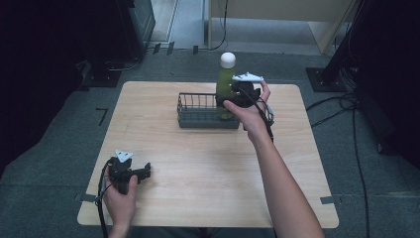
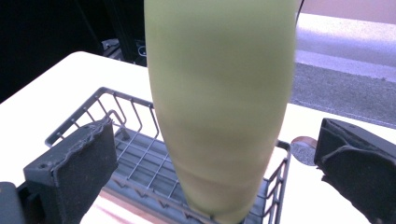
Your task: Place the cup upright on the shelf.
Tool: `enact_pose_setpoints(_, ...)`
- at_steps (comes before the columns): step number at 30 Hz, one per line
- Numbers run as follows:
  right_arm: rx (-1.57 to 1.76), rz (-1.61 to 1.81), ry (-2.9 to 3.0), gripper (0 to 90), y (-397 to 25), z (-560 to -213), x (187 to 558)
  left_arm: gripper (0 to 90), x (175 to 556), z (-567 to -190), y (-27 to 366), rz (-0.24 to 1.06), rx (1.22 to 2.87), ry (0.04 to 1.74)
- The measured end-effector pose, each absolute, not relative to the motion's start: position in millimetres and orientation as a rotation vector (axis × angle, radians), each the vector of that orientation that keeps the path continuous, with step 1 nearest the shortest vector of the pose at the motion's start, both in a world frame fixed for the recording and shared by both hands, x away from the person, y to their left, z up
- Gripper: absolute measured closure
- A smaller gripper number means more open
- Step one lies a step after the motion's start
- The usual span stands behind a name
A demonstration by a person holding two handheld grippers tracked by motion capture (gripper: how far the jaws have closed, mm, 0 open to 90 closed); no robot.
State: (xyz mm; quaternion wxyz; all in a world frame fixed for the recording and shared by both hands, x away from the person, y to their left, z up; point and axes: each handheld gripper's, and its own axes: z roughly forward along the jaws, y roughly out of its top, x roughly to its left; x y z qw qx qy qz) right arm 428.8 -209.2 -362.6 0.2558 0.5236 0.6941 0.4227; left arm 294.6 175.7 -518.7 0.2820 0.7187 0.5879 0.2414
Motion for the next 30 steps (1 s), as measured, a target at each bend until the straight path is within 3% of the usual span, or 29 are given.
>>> enact_pose_setpoints(14, 1.408, 1.131, 1.912, 0.0, -234, -377, 387, 0.0, 295, -519, 176, 0.646, 1.925, 1.575)
enact_pose_setpoints(30, 1.422, 1.033, 1.929, 0.0, -270, -416, 344, 0.0, 294, -519, 175, 0.639, 1.933, 1.565)
